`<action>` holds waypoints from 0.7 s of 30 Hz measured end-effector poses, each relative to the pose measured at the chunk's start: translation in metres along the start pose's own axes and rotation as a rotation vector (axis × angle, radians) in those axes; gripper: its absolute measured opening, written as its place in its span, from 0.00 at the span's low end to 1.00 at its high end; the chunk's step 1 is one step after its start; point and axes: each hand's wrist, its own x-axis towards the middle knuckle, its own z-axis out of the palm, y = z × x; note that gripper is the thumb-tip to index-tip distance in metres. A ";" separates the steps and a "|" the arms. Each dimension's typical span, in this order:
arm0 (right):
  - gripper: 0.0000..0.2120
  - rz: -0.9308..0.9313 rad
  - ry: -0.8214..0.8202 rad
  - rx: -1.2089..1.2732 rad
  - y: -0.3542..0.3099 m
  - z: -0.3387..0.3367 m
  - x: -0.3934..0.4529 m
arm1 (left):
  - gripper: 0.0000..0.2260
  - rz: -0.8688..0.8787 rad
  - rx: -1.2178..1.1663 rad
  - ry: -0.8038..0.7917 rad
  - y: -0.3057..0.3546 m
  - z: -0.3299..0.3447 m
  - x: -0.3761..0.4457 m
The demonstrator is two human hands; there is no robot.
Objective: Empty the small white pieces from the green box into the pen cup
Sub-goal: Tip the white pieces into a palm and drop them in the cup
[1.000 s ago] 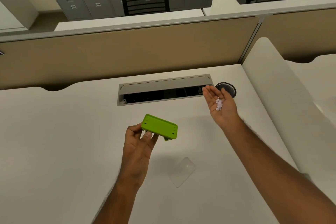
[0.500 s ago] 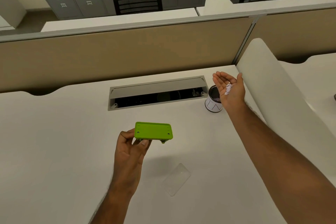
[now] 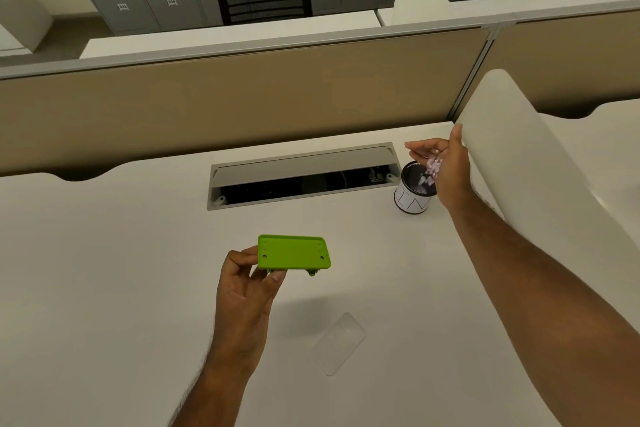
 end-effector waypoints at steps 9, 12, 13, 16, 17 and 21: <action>0.39 -0.081 -0.072 -0.167 -0.001 -0.005 -0.004 | 0.19 -0.012 -0.024 -0.008 -0.002 -0.004 0.000; 0.38 -0.094 -0.086 -0.218 -0.001 -0.008 -0.007 | 0.29 -0.031 -0.009 0.001 -0.001 -0.005 0.000; 0.37 -0.093 -0.089 -0.240 -0.002 -0.008 -0.009 | 0.29 -0.029 -0.007 0.002 0.000 -0.005 -0.001; 0.33 -0.024 -0.094 -0.322 -0.007 -0.005 -0.014 | 0.28 -0.025 -0.007 0.002 0.001 -0.004 -0.002; 0.32 0.005 -0.109 -0.316 -0.010 -0.004 -0.017 | 0.28 -0.025 -0.006 0.001 0.001 -0.004 -0.002; 0.39 0.025 -0.163 -0.328 -0.014 -0.005 -0.025 | 0.26 -0.029 -0.004 0.006 0.001 -0.003 -0.003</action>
